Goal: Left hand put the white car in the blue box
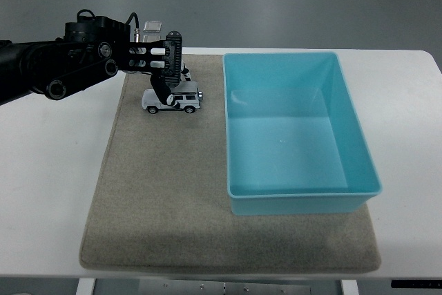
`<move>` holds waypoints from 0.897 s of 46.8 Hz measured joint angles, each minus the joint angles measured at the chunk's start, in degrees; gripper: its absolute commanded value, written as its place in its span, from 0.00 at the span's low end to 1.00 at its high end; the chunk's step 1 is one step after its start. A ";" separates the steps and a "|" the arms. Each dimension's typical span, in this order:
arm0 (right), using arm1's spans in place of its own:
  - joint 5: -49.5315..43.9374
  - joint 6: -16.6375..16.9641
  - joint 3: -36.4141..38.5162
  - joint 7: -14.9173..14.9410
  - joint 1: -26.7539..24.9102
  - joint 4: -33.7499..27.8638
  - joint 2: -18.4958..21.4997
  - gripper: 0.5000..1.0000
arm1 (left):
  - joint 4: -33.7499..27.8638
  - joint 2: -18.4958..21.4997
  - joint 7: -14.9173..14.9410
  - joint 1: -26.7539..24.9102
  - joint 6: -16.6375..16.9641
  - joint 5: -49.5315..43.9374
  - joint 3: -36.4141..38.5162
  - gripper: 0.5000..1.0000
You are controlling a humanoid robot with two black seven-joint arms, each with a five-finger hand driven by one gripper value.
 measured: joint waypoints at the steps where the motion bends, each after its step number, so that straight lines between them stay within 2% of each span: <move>1: 0.00 0.00 -0.01 0.00 0.00 0.00 0.00 0.87 | -0.01 0.00 0.01 0.00 0.23 0.01 0.00 0.00; 27: 0.00 0.00 0.01 0.00 0.00 0.00 0.00 0.87 | 0.21 0.42 -0.06 -1.30 0.78 -0.66 -0.71 0.00; 42: 0.00 0.00 0.00 0.00 0.00 0.00 0.00 0.87 | 0.43 0.95 -0.18 -4.55 1.19 -0.64 -3.70 0.00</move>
